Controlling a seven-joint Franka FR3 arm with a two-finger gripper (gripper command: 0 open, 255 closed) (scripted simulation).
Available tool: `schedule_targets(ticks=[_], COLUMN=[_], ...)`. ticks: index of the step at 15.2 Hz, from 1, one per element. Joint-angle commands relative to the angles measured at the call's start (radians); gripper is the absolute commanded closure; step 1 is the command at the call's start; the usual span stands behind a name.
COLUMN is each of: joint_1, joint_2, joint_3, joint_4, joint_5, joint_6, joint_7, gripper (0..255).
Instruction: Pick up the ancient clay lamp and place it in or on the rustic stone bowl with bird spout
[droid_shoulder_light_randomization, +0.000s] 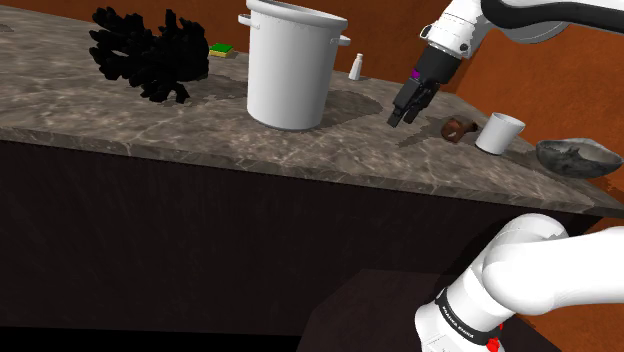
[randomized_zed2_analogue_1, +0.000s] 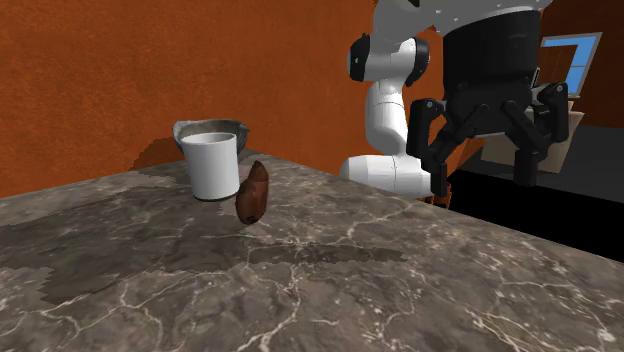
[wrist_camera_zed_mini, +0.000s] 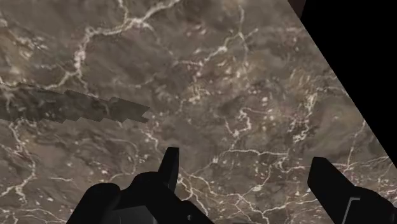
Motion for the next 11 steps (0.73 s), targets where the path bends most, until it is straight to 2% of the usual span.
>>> schedule_targets(ticks=[1,11], joint_1=[0.000,-0.105], joint_2=[0.000,0.130], joint_3=[0.000,-0.169], joint_4=[0.000,0.119], joint_5=[0.000,-0.148], joint_6=[0.000,-0.127], joint_7=[0.000,-0.120], gripper=[0,0])
